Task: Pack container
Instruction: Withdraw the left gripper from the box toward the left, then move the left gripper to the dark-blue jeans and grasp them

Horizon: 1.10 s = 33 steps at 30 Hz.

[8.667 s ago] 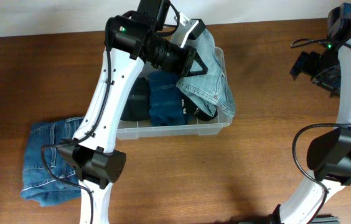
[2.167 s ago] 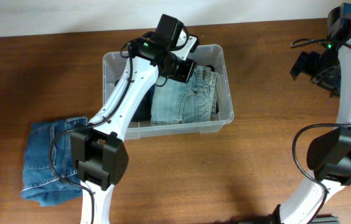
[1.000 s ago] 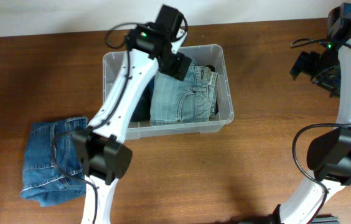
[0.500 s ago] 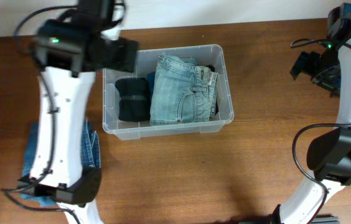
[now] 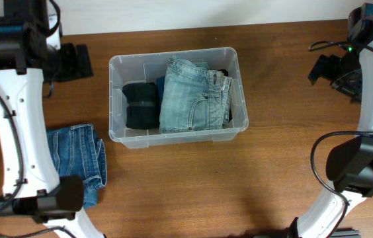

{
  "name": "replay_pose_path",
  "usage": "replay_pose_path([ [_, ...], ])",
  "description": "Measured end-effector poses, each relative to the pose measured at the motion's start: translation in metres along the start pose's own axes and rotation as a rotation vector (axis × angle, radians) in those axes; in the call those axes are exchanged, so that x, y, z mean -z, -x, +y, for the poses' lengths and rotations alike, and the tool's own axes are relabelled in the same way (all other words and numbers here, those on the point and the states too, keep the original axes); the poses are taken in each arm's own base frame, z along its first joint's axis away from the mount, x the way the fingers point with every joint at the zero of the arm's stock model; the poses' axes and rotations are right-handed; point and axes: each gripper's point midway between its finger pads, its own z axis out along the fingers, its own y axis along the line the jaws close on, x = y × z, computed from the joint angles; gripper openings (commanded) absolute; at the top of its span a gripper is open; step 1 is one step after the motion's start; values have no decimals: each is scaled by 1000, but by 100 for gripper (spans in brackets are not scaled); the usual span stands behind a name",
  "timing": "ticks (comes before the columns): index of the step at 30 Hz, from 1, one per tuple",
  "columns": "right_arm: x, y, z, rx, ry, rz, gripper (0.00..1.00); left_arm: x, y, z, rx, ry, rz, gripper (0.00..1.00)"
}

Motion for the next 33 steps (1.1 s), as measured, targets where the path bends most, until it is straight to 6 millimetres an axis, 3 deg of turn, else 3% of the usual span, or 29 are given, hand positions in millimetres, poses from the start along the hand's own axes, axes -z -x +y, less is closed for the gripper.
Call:
replay_pose_path([
  [5,0,0,0,0,0,0,98,-20,-32,25,56,28,133,99],
  [10,0,0,0,-1,0,0,98,-47,-69,73,206,134,284,99],
  [15,0,0,0,0,0,0,99,-68,-86,121,407,182,330,99],
  [19,0,0,0,0,0,0,98,-81,-97,145,511,183,347,99],
  [25,0,0,0,0,0,0,99,-103,-138,151,589,146,480,99],
  [33,0,0,0,0,0,0,98,-125,-228,125,601,119,811,100],
])
